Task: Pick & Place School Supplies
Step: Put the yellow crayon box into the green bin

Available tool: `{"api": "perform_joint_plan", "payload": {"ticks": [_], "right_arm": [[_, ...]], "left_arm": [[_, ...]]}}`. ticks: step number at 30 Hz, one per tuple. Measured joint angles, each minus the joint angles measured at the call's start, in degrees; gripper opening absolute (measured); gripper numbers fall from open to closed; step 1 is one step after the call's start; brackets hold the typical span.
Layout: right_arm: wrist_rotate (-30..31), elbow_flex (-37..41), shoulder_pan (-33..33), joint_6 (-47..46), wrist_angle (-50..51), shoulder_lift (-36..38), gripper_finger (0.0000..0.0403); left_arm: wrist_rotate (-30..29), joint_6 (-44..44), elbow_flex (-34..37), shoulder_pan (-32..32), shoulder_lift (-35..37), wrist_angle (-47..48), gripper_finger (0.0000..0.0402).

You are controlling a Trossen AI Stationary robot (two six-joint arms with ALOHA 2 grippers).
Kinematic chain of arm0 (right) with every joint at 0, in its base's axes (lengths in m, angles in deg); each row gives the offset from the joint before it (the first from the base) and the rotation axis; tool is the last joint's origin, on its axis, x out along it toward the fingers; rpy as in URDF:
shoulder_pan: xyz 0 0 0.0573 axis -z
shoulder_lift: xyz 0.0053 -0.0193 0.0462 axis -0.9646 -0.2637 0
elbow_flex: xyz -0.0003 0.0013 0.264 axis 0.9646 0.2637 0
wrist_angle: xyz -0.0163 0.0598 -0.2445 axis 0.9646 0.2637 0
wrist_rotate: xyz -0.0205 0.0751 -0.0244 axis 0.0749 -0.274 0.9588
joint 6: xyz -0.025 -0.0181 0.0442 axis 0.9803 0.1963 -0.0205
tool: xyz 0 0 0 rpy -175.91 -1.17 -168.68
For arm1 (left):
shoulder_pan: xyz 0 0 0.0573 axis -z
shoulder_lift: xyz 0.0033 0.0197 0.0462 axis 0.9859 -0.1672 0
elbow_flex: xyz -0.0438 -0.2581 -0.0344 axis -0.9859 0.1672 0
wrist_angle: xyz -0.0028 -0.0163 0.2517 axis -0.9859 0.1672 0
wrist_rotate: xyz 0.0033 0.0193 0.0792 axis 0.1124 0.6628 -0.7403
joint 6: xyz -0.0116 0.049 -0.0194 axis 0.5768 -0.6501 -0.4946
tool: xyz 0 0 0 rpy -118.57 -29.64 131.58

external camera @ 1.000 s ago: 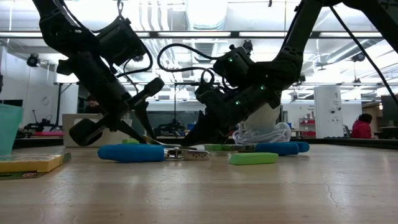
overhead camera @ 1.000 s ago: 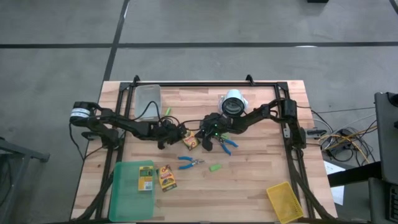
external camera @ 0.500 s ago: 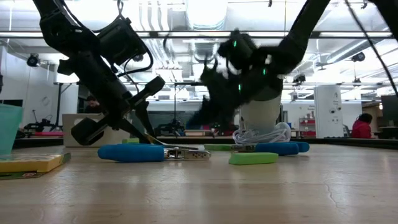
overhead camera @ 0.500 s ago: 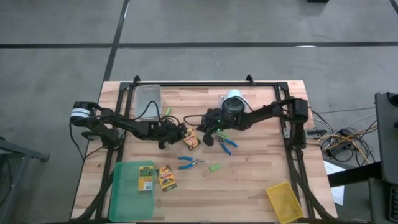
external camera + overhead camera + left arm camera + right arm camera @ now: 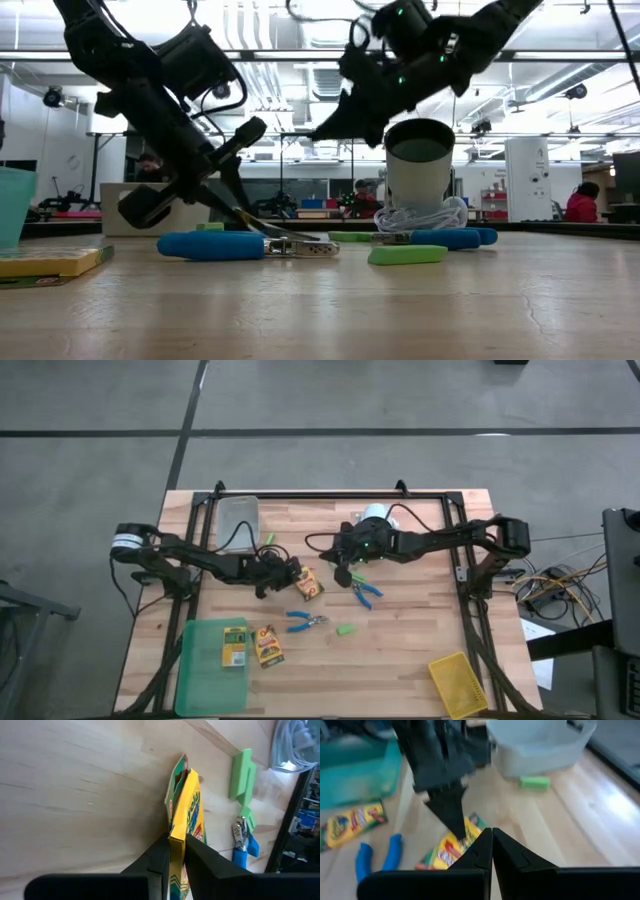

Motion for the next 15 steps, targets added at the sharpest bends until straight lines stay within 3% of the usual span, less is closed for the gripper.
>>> {"api": "perform_joint_plan", "payload": {"ticks": [15], "right_arm": [[0.3,0.0,0.0,0.3,2.7,2.0,0.0008]], "left_arm": [[0.0,-5.4,-3.1,0.1,3.0,-0.2,0.0051]]}}
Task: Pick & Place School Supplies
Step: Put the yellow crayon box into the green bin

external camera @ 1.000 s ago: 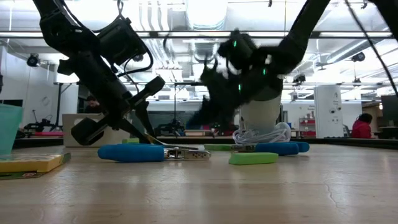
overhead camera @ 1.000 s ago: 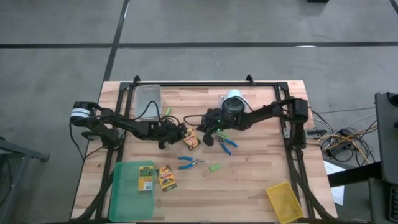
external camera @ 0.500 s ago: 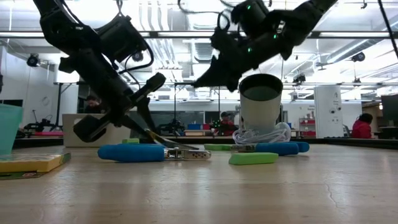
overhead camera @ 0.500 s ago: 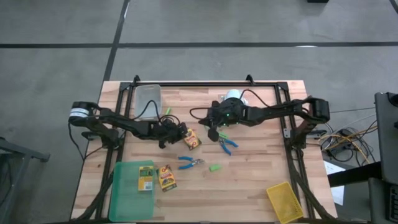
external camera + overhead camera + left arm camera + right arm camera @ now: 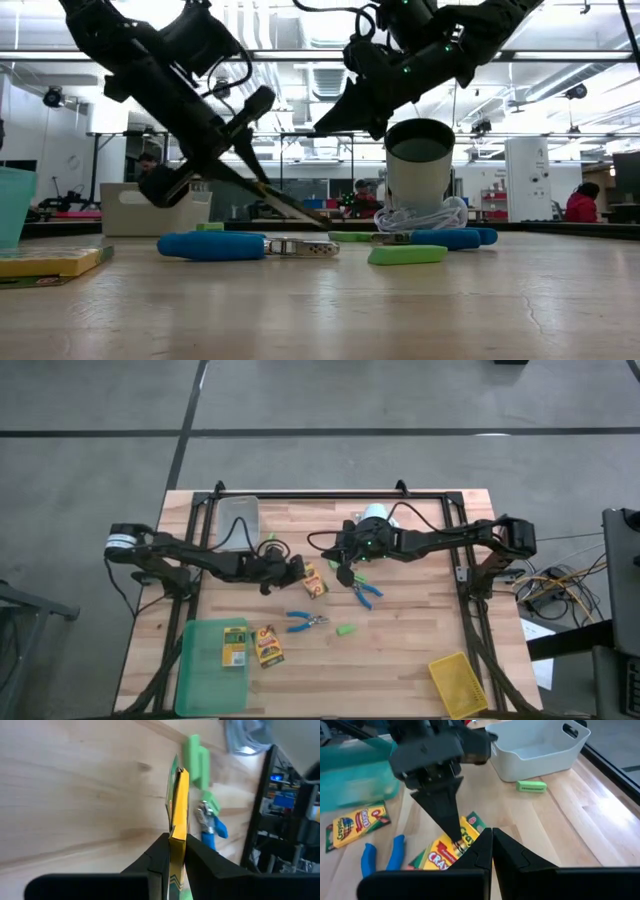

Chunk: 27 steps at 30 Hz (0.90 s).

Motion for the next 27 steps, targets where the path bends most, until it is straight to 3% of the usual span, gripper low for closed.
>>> {"api": "perform_joint_plan", "payload": {"ticks": [12,27], "right_arm": [[0.0,0.0,-0.2,0.2,-0.2,0.0,0.0008],[1.6,0.0,-0.2,0.1,-0.3,0.0,0.0008]], "left_arm": [[0.5,-6.0,-0.1,0.0,6.6,4.8,0.0051],[4.9,-15.9,0.0,0.0,24.5,21.0,0.0051]]}}
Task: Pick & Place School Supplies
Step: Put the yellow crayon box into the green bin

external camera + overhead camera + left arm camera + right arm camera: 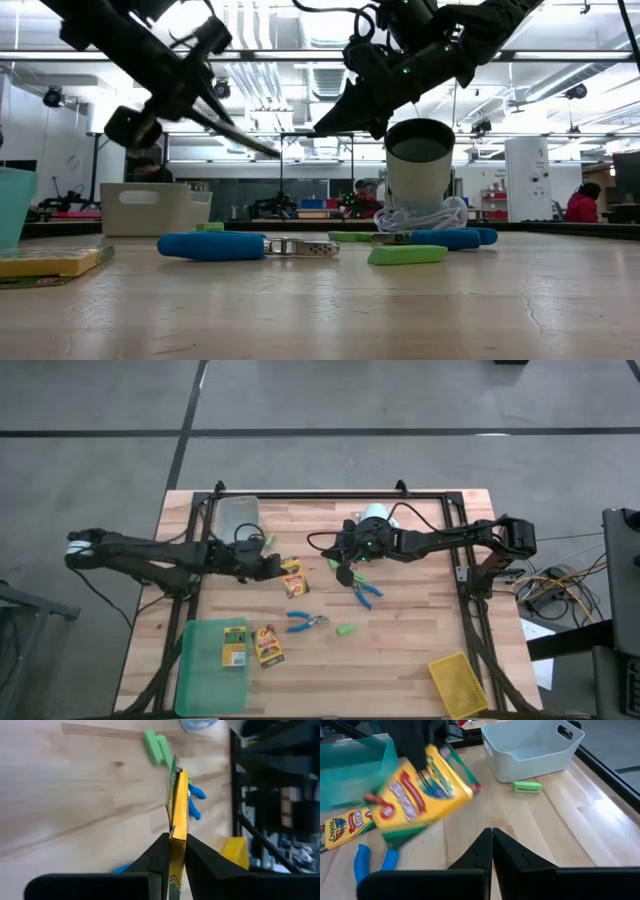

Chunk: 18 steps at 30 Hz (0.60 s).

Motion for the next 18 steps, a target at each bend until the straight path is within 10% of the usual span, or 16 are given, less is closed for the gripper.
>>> {"api": "perform_joint_plan", "payload": {"ticks": [18], "right_arm": [[3.0,0.0,0.3,-0.6,0.0,0.0,0.0008]], "left_arm": [[13.8,-4.4,-0.1,6.0,9.8,1.7,0.0051]]}}
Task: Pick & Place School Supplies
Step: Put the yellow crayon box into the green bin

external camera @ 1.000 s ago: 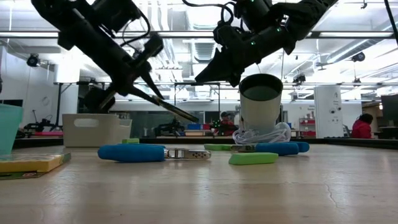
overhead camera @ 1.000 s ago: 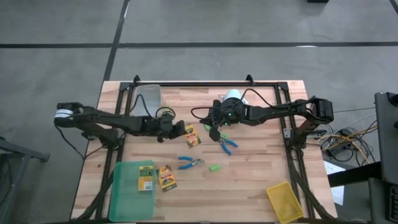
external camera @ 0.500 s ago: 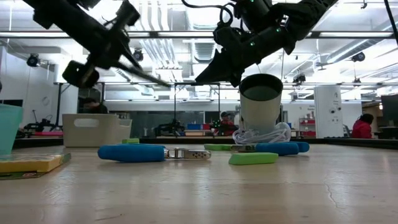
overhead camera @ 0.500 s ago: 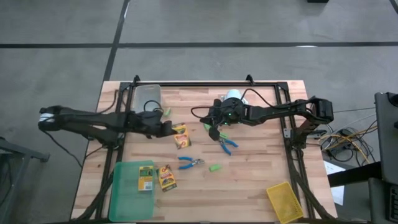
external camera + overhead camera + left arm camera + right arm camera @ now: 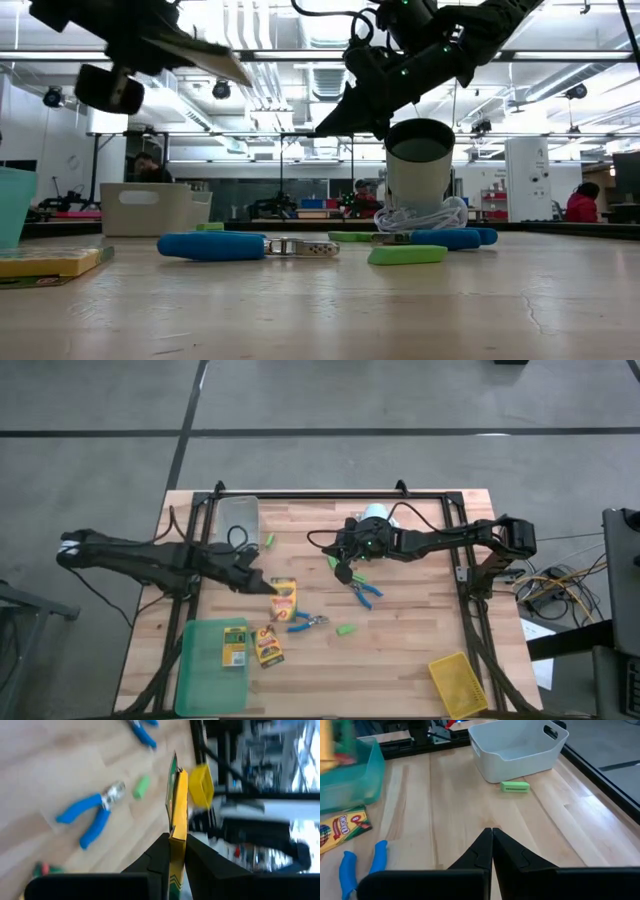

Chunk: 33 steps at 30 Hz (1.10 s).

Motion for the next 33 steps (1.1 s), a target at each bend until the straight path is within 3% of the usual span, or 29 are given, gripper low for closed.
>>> {"api": "perform_joint_plan", "payload": {"ticks": [8,14,22,29,33], "right_arm": [[1.3,0.0,0.1,0.0,0.0,0.0,0.0008],[1.4,0.0,0.5,0.2,-0.1,0.0,0.0008],[1.5,0.0,0.7,0.4,0.0,0.0,0.0008],[1.5,0.0,0.8,0.7,0.0,-0.1,0.0008],[1.4,0.1,0.8,1.4,0.0,-0.1,0.0008]], "left_arm": [[-4.1,15.5,-0.9,6.7,0.0,5.1,0.0051],[-5.4,22.5,-5.0,12.4,0.0,17.3,0.0051],[-7.7,29.1,-16.4,18.4,-1.4,37.7,0.0051],[-5.2,36.8,-25.6,23.0,-5.6,52.4,0.0051],[1.6,40.0,-27.5,24.7,-8.5,55.6,0.0051]]}}
